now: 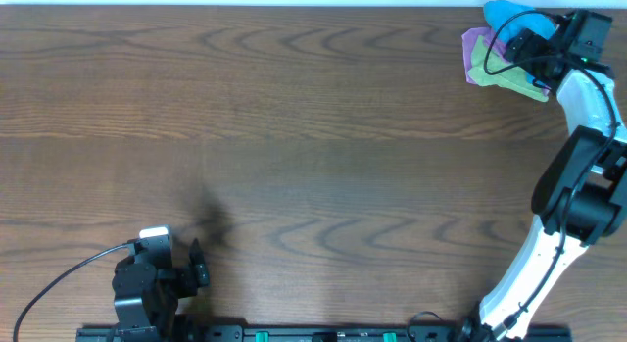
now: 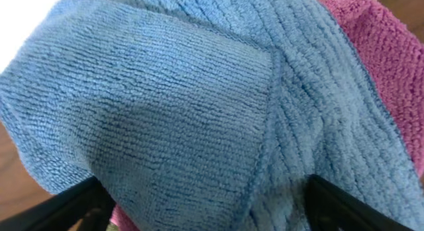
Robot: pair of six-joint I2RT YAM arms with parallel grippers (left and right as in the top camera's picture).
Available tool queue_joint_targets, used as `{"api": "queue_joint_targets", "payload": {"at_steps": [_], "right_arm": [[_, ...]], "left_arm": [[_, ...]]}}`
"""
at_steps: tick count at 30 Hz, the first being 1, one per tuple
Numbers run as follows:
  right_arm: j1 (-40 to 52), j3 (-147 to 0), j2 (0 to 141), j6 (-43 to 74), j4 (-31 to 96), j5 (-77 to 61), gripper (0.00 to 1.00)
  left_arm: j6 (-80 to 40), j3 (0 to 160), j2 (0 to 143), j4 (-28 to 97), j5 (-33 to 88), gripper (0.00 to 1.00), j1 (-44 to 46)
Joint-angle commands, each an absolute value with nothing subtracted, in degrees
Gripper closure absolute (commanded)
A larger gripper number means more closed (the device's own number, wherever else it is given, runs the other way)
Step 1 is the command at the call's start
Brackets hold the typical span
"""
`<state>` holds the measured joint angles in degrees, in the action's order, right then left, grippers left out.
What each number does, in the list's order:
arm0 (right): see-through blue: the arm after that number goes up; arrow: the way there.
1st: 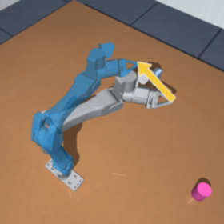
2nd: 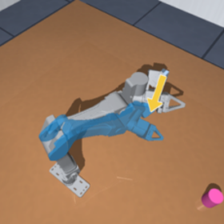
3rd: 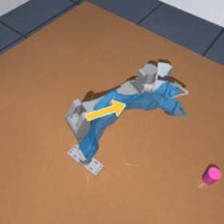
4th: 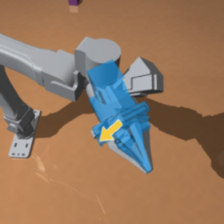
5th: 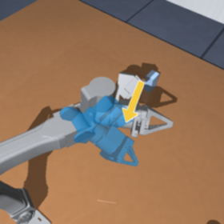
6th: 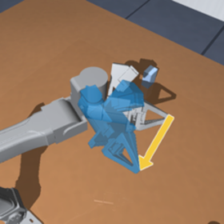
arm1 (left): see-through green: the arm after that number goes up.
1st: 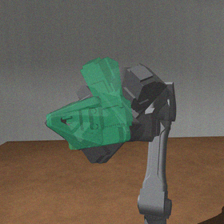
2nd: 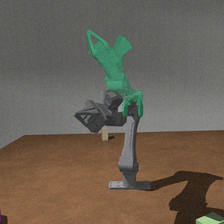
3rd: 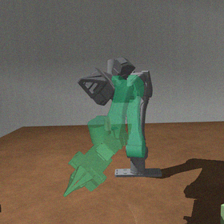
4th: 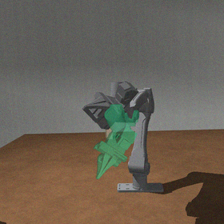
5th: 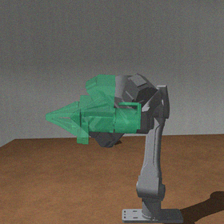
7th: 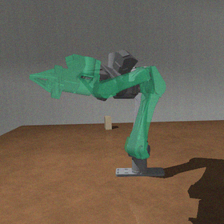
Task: Fold the cloth
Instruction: 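Reach the right gripper to the cloth pile and grasp the blue cloth, then lift the blue cloth with the right gripper and pull it left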
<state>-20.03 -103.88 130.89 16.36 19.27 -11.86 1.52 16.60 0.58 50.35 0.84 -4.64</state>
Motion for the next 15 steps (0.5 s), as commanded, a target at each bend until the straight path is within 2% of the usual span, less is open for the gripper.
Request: {"api": "queue_joint_targets", "payload": {"at_steps": [1, 13, 15], "right_arm": [[-20.3, -105.3, 130.7, 17.2, 18.8, -12.5, 0.22], [-20.2, -106.2, 128.3, 15.7, 21.9, -15.2, 0.68], [-20.2, -106.2, 127.0, 14.5, 23.1, -15.2, 0.81]], "left_arm": [[1.3, 14.3, 0.2, 52.2, 0.0, 0.05, -4.4], [1.3, 14.3, 0.2, 52.2, 0.0, 0.05, -4.4], [1.3, 14.3, 0.2, 52.2, 0.0, 0.05, -4.4]]}}
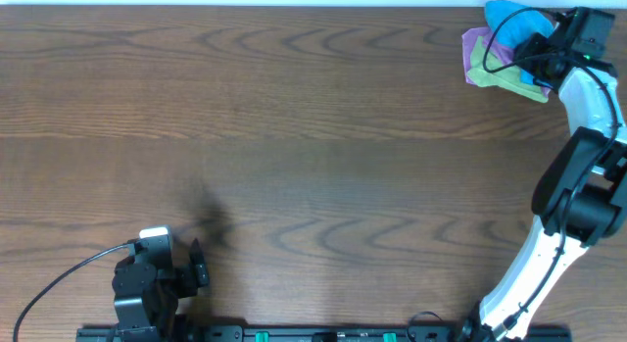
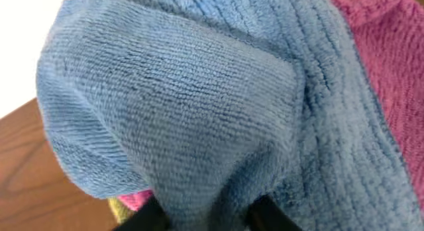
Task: Fold the cloth
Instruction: 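Lift the blue cloth with the right gripper and pull it left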
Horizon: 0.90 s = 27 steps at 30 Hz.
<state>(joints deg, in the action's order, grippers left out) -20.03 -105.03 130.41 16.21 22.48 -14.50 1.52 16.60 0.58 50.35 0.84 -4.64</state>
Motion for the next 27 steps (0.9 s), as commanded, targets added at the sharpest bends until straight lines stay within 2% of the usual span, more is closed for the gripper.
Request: {"api": "queue_joint_targets", "payload": {"at_steps": [1, 2, 4, 17, 27], "right_arm": [[-20.2, -106.2, 126.5, 14.0, 23.6, -15.2, 0.85], [-20.2, -106.2, 126.0, 14.0, 24.1, -15.2, 0.87], [-20.2, -106.2, 124.7, 12.6, 25.1, -15.1, 0.99], [-19.0, -106.2, 114.9, 8.6, 29.9, -15.1, 0.99], [-11.6, -106.2, 109.2, 6.5, 36.6, -15.1, 0.99]], "left_arm": [[1.3, 14.3, 0.2, 52.2, 0.0, 0.05, -4.4], [1.3, 14.3, 0.2, 52.2, 0.0, 0.05, -4.4], [1.3, 14.3, 0.2, 52.2, 0.0, 0.05, -4.4], [1.3, 14.3, 0.2, 52.2, 0.0, 0.05, -4.4], [1.3, 14.3, 0.2, 52.2, 0.0, 0.05, -4.4]]}}
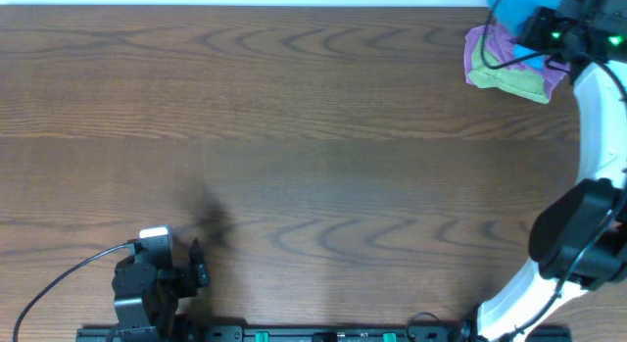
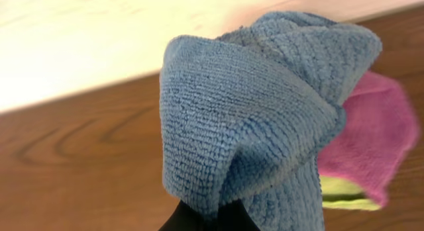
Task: Fold the cloth
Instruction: 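Lift the blue cloth with the right gripper and pull it left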
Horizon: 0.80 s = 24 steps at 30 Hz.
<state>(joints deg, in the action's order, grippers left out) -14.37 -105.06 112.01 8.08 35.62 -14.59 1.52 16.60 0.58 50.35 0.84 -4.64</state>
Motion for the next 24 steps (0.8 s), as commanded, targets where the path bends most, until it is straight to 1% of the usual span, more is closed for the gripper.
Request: {"api": "queue_joint_targets", "payload": {"at_steps": [1, 10, 16, 20, 24], "right_arm": [[-10.6, -106.2, 108.4, 6.5, 37.2, -15.1, 0.99], [1.1, -106.2, 101.0, 5.5, 42.3, -14.8, 0.99], [10.1, -106.2, 99.6, 5.5, 47.6, -14.7, 0.99], [16.6, -106.2, 99.6, 5.5, 53.1, -9.8, 0.99], [20.0, -106.2, 99.6, 5.5, 59.0, -7.3, 0.99]], "left_arm": [[1.3, 14.3, 0.2, 52.2, 0.0, 0.05, -4.4], [1.3, 14.3, 0.2, 52.2, 0.0, 0.05, -4.4], [1.3, 14.3, 0.2, 52.2, 0.0, 0.05, -4.4], [1.3, 14.3, 0.2, 52.2, 0.0, 0.05, -4.4], [1.3, 14.3, 0.2, 52.2, 0.0, 0.05, -4.4]]}}
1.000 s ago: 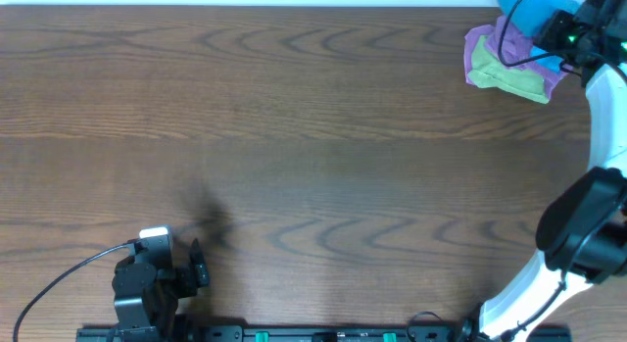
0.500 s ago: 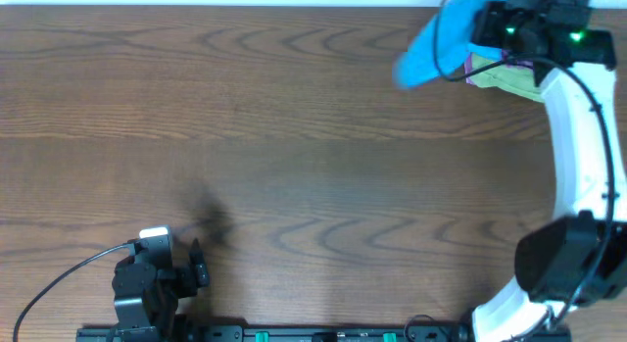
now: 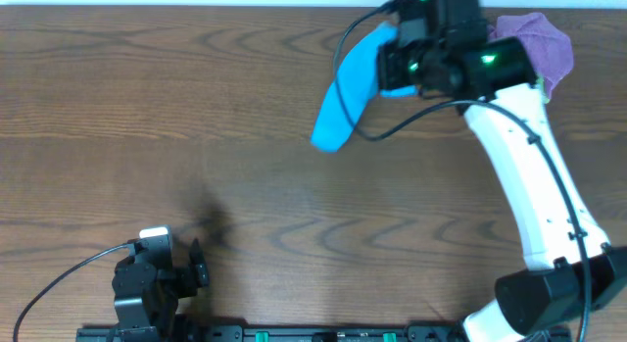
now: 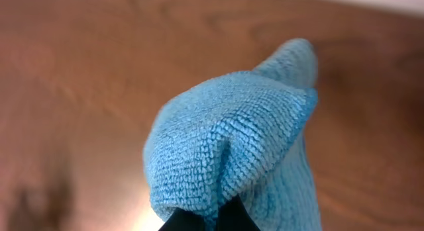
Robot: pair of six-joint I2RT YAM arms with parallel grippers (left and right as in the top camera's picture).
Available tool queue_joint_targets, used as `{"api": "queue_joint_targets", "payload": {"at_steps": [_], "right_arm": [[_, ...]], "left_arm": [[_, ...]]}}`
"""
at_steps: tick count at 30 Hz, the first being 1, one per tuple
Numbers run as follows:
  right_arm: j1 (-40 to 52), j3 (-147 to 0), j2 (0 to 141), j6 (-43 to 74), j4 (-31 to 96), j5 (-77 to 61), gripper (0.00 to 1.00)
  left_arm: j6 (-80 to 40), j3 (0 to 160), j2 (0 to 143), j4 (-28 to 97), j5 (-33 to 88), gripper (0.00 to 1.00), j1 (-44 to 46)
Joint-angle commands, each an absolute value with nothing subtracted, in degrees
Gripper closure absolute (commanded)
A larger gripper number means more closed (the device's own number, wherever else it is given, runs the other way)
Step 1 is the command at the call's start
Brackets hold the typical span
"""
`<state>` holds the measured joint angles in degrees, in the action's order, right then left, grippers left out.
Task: Fold the cloth
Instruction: 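Lift the blue cloth with the right gripper and pull it left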
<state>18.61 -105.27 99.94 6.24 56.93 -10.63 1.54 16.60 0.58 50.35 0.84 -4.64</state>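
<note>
A blue cloth (image 3: 348, 87) hangs in the air over the upper middle of the table, pinched at one end by my right gripper (image 3: 397, 60). In the right wrist view the blue cloth (image 4: 232, 151) bunches up just above the dark fingertips (image 4: 228, 219), which are shut on it. My left gripper (image 3: 196, 268) rests folded at the table's front left edge; its jaws cannot be made out from above.
A purple cloth (image 3: 537, 38) lies at the back right corner, partly under my right arm. A wooden table (image 3: 196, 136) spreads below, with its far edge along the top of the overhead view.
My right gripper has moved far to the left with the blue cloth, from over the pile at the back right corner to above the upper middle of the table. The cloth now hangs free.
My right gripper stood open over the blue cloth on top of a pile at the back right corner. Then it was shut on the cloth, then held it lifted off the pink and yellow-green cloths. Now it holds the cloth over the table's middle.
</note>
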Motion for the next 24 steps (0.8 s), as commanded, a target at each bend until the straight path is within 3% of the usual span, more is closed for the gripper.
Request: {"api": "queue_joint_targets", "payload": {"at_steps": [1, 10, 24], "right_arm": [[20.4, -106.2, 99.6, 5.6, 60.8, -7.3, 0.99], [21.0, -106.2, 99.6, 6.8, 72.9, -7.0, 0.99], [21.1, -105.9, 109.2, 4.3, 65.4, -4.5, 0.99]], "left_arm": [[1.3, 14.3, 0.2, 52.2, 0.0, 0.05, -4.4], [1.3, 14.3, 0.2, 52.2, 0.0, 0.05, -4.4], [1.3, 14.3, 0.2, 52.2, 0.0, 0.05, -4.4]]}}
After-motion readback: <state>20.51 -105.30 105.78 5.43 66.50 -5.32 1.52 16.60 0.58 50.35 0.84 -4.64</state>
